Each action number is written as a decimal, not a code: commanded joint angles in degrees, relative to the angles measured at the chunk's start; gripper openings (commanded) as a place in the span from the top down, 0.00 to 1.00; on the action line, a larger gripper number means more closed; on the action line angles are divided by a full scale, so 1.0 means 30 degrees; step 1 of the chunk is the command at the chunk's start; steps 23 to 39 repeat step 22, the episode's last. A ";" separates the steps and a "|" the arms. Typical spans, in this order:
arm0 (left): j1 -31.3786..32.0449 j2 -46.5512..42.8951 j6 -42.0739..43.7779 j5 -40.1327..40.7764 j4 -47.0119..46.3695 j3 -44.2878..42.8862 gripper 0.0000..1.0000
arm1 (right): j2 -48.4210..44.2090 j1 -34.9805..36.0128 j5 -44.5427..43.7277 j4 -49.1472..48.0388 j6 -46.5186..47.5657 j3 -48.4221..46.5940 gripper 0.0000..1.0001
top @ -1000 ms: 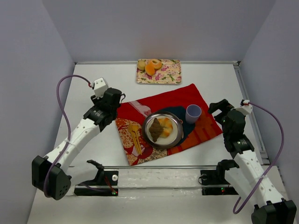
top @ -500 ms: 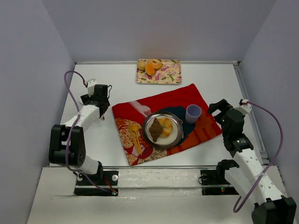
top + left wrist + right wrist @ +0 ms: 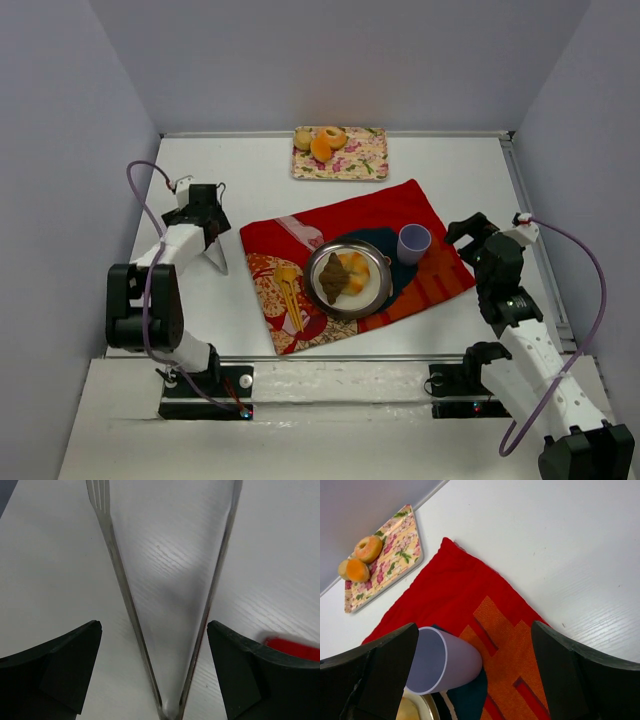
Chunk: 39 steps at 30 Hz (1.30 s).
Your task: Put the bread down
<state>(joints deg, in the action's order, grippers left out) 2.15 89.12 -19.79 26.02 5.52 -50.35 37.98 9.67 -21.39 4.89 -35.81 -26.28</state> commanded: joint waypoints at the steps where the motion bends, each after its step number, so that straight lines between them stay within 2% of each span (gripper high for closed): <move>1: 0.0073 -0.4679 -0.0695 -0.1754 -0.0345 0.0490 0.01 | -0.0237 -0.0060 -0.0547 -0.0720 0.0131 -0.0438 0.00; 2: 0.0073 -0.6718 -0.0756 -0.2136 -0.0287 0.0667 0.01 | -0.0179 -0.0060 -0.0605 -0.0720 0.0160 -0.0467 0.00; 4: 0.0161 -0.8925 -0.1192 -0.2959 -0.0316 0.1019 0.01 | -0.0062 -0.0060 -0.0693 -0.0720 0.0073 -0.0497 0.00; 5: 0.0277 -1.1053 -0.2037 -0.3164 -0.0461 0.1572 0.01 | -0.0003 -0.0060 -0.0722 -0.0720 -0.0015 -0.0497 0.00; 8: 0.0513 -1.4661 -0.4000 -0.4712 -0.0405 0.2656 0.01 | 0.0231 -0.0060 -0.0839 -0.0662 -0.0074 -0.0585 0.00; 10: 0.0600 -1.6803 -0.4503 -0.6648 -0.0404 0.3505 0.01 | 0.0232 -0.0060 -0.0869 -0.0633 -0.0337 -0.0614 0.00; 14: 0.1156 -1.8861 -0.5647 -0.7064 -0.0317 0.4738 0.01 | 0.0144 -0.0060 -0.1015 -0.0282 -0.0484 -0.0760 0.00; 18: 0.1391 -1.9394 -0.6146 -0.6213 0.0268 0.4888 0.01 | 0.0057 -0.0060 -0.0841 -0.0105 -0.0339 -0.0731 0.00; 39: 0.1596 -1.9336 -0.6147 -0.6302 0.0153 0.4946 0.01 | -0.0149 -0.0060 -0.1132 0.0040 -0.0367 -0.0672 0.00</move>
